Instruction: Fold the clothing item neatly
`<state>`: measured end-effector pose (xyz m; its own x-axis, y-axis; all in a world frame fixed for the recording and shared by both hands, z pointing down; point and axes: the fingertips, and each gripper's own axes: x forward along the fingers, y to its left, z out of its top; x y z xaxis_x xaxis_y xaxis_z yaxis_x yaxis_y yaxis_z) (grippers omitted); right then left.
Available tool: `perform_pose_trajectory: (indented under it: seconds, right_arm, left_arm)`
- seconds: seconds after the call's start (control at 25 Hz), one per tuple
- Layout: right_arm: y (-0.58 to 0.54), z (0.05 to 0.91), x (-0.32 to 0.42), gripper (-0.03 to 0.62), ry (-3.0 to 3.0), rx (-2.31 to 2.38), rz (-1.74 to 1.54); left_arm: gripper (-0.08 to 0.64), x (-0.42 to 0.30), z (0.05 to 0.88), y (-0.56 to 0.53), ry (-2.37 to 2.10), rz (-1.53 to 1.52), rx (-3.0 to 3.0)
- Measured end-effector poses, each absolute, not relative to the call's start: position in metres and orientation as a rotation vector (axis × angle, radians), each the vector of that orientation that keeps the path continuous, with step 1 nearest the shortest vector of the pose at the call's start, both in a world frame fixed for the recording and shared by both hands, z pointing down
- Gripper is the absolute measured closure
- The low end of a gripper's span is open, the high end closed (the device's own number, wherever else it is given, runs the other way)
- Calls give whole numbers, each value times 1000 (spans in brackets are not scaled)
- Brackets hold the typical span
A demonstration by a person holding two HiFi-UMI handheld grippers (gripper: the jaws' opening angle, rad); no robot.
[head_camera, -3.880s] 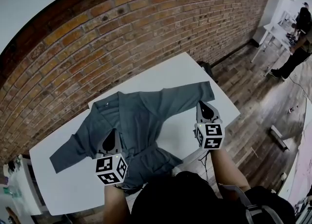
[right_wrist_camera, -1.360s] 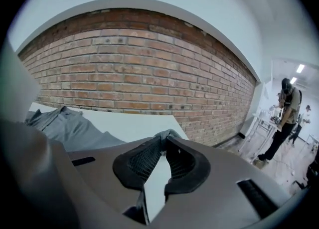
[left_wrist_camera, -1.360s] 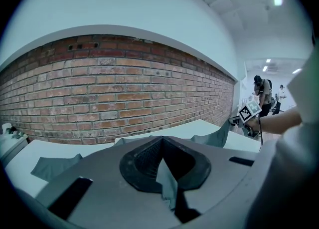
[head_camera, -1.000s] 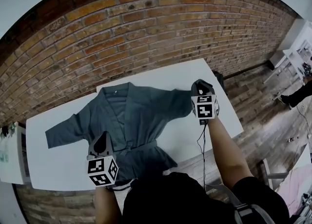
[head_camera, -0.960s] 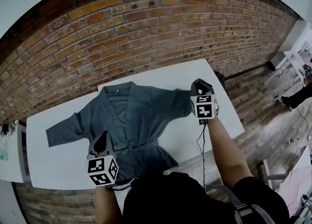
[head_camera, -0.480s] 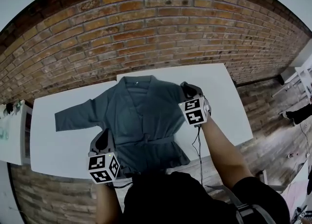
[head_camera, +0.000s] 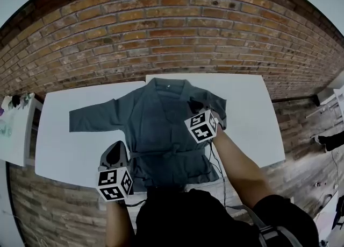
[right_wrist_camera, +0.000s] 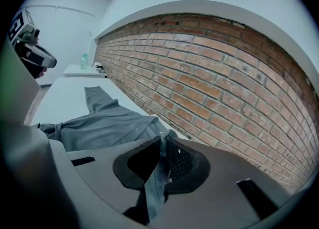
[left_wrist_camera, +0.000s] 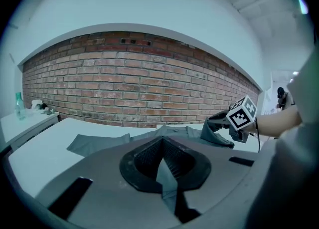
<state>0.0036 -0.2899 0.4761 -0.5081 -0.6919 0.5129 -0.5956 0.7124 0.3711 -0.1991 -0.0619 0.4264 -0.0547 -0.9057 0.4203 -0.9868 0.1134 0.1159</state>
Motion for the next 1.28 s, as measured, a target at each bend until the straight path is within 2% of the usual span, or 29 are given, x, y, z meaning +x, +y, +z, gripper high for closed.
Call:
perform_pose_trajectory:
  seconds: [0.28, 0.56, 0.84, 1.08, 1.28]
  right_arm:
    - [-273, 528, -53, 552, -2215, 896, -106]
    - [-260, 583, -76, 551, -2130, 825, -20]
    - [-235, 602, -96, 447, -2238, 702, 263]
    - [-235, 576, -72, 448, -2303, 865, 328]
    - [-254, 564, -16, 448, -2279, 1200, 523]
  left_arm:
    - [568, -231, 435, -49, -2026, 290, 1782]
    - [568, -257, 446, -45, -2009, 316, 1755]
    - [568, -267, 455, -58, -1960, 349, 1793]
    - [568, -253, 457, -81, -1896, 361, 1878]
    - [568, -237, 456, -98, -1846, 373, 1946]
